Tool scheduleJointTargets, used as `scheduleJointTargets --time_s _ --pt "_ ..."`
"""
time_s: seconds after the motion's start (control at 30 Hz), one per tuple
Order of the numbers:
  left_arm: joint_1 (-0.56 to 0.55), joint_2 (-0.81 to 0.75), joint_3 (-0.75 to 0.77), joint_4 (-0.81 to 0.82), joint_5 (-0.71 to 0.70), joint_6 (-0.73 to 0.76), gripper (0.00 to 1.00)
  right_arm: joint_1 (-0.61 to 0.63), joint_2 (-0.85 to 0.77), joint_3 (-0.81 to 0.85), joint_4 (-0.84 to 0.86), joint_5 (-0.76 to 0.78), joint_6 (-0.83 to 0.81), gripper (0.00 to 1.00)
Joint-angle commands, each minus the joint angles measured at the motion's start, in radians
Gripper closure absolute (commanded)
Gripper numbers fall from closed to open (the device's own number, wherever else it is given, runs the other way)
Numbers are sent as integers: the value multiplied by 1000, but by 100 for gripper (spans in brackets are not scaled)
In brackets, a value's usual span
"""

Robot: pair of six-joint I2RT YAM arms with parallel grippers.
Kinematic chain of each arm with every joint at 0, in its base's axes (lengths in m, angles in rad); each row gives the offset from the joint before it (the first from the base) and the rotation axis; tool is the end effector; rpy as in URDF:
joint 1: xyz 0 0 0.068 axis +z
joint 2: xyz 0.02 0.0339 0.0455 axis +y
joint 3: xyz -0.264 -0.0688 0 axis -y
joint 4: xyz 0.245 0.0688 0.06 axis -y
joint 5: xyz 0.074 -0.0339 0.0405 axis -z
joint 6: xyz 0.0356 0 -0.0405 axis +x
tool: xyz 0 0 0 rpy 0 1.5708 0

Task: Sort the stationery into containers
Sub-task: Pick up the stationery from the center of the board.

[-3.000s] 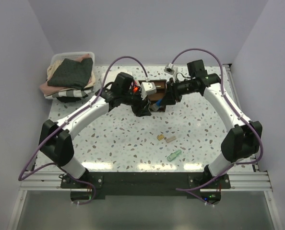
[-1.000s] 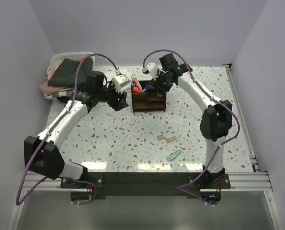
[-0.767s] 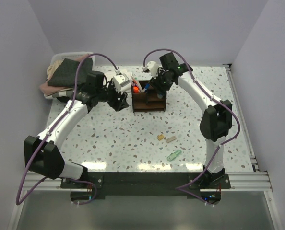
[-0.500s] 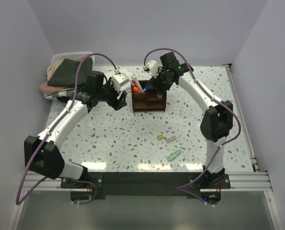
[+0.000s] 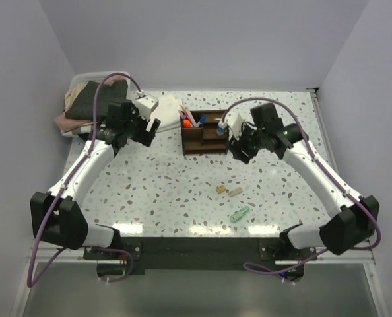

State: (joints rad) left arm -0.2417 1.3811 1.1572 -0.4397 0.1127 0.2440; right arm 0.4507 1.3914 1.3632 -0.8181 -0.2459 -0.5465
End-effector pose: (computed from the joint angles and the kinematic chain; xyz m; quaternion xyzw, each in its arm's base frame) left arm 0.2987 -0.0777 0.3095 0.2398 0.8652 -0.0501 0.4376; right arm 0.2585 0.1347 0.3451 -0.4820 0.7943 0.0977 0.3568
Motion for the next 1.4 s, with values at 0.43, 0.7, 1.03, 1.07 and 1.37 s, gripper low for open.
scheduleJointTargets --time_s 0.43,0.7,1.03,1.07,1.37 --pt "36 -132 -223 27 146 6 13 106 -408 -587 -73 -267 -727 50" --pt "-56 -189 -231 -43 215 120 15 152 -344 -639 -78 -224 -806 64" --pt "-136 -191 -326 -24 375 11 18 177 -378 -770 -52 -191 -895 72" --pt "-136 -186 -323 -21 375 9 18 180 -364 -770 -44 -190 -895 71" --pt "-136 -140 -278 -5 367 20 18 183 -247 -773 28 -155 -900 59"
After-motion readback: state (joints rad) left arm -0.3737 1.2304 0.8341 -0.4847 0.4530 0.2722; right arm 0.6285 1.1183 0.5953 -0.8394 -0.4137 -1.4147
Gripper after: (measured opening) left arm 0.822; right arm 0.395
